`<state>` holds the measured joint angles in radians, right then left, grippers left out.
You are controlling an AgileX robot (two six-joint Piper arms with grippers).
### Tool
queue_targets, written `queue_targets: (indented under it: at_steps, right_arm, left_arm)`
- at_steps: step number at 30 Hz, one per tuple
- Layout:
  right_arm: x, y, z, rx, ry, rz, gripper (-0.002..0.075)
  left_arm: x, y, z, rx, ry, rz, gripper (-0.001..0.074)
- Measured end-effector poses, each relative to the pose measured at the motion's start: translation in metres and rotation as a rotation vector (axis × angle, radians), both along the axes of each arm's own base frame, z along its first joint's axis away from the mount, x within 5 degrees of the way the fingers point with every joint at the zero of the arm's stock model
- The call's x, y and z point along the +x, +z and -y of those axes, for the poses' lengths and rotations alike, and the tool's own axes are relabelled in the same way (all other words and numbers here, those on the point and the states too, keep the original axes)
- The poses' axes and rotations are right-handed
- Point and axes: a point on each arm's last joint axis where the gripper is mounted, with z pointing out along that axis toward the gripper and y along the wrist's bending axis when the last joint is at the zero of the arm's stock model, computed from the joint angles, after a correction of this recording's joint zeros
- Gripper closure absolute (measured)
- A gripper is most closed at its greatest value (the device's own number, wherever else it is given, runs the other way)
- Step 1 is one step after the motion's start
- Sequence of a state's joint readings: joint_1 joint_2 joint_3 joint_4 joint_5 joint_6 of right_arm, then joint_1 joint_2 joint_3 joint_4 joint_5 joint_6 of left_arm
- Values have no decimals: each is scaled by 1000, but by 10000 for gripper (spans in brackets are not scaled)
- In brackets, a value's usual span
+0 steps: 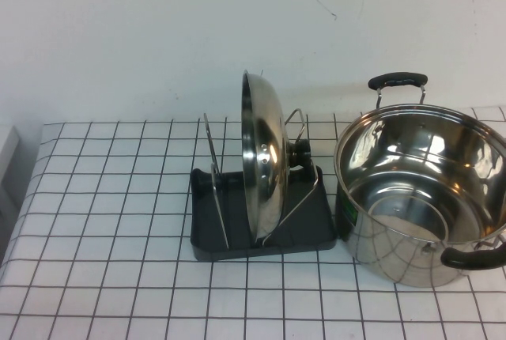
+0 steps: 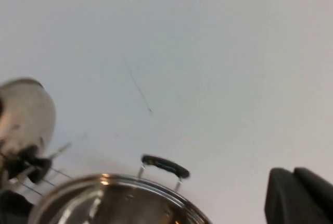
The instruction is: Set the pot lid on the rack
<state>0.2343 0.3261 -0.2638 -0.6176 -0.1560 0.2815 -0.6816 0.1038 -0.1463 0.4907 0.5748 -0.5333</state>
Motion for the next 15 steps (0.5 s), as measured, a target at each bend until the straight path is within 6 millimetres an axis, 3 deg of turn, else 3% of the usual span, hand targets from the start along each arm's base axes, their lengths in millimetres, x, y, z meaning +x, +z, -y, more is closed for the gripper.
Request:
queue_targets:
  at_steps: [8,15]
  right_arm:
    - [-17,-36,12,-60,-100,-223,727]
    - [-28,-76,25,25,-329,-221,727]
  left_arm:
    - [0,0,0,0,0,0,736]
    - [0,0,0,1,1,-1,736]
